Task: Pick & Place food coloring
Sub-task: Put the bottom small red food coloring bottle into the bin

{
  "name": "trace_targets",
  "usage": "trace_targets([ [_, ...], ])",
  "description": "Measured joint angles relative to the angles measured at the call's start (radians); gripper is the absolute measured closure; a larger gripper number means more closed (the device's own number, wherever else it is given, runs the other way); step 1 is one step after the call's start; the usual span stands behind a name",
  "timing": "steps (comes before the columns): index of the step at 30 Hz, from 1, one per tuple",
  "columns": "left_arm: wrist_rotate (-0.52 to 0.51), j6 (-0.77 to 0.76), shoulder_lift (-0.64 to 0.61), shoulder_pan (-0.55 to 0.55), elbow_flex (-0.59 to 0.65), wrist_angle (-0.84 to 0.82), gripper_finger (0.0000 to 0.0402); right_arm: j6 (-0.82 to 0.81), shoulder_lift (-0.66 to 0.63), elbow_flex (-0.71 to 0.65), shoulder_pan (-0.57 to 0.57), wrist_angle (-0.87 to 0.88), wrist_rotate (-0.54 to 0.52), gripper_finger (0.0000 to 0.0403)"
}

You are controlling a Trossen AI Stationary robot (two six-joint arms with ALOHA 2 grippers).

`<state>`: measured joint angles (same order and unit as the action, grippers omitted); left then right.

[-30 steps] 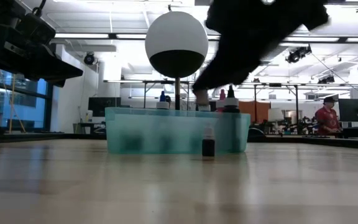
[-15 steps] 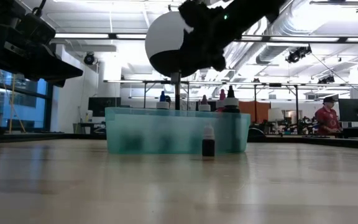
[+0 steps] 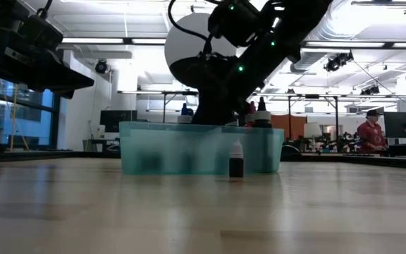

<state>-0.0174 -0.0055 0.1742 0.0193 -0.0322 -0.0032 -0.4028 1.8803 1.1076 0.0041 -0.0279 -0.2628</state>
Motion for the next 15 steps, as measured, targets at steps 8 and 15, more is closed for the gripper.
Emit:
trace_targets([
  [8,0.0,0.0,0.0,0.0,0.0,0.0,0.0401,-0.061,0.0,0.0,-0.043,0.035,0.002,0.0329],
  [15,0.0,0.0,0.0,0.0,0.0,0.0,0.0401,-0.069,0.0,0.0,-0.051,0.039,0.03,0.0329],
])
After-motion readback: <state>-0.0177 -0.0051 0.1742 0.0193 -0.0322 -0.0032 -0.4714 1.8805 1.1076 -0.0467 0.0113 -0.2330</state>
